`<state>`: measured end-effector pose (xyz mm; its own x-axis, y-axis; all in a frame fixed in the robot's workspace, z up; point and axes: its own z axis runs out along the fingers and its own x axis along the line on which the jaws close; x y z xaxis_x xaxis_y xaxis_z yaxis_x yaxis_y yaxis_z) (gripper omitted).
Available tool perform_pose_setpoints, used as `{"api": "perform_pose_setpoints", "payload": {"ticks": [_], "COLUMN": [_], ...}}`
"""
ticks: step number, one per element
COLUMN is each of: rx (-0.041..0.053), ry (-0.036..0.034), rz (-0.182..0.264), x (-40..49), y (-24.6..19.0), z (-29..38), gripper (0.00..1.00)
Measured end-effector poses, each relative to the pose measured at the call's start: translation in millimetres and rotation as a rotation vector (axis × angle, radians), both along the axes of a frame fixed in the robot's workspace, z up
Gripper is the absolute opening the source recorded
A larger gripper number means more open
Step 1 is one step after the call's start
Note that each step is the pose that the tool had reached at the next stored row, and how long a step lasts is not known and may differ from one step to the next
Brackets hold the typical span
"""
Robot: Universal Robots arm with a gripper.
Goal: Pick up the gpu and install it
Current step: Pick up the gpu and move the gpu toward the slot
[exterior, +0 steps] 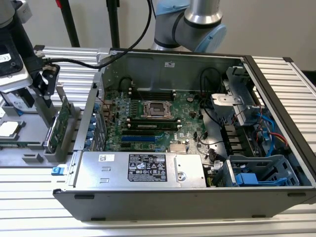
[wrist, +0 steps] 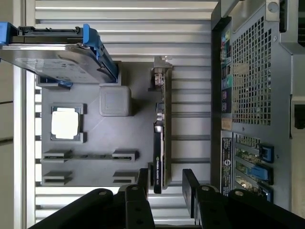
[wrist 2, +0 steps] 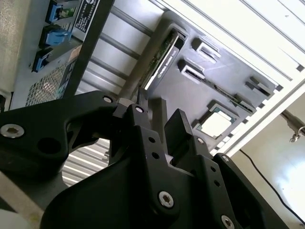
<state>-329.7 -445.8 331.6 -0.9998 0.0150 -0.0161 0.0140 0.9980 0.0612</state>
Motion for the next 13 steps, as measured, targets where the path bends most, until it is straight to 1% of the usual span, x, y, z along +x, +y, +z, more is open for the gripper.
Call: {"api": "perform_pose_setpoints", "payload": {"ticks": [13], "rx": [0.0], "ry": [0.0002], "rz": [0.0], "x": [0.0], "y": [0.0], "z": [-7.3], "gripper": [1.0]}}
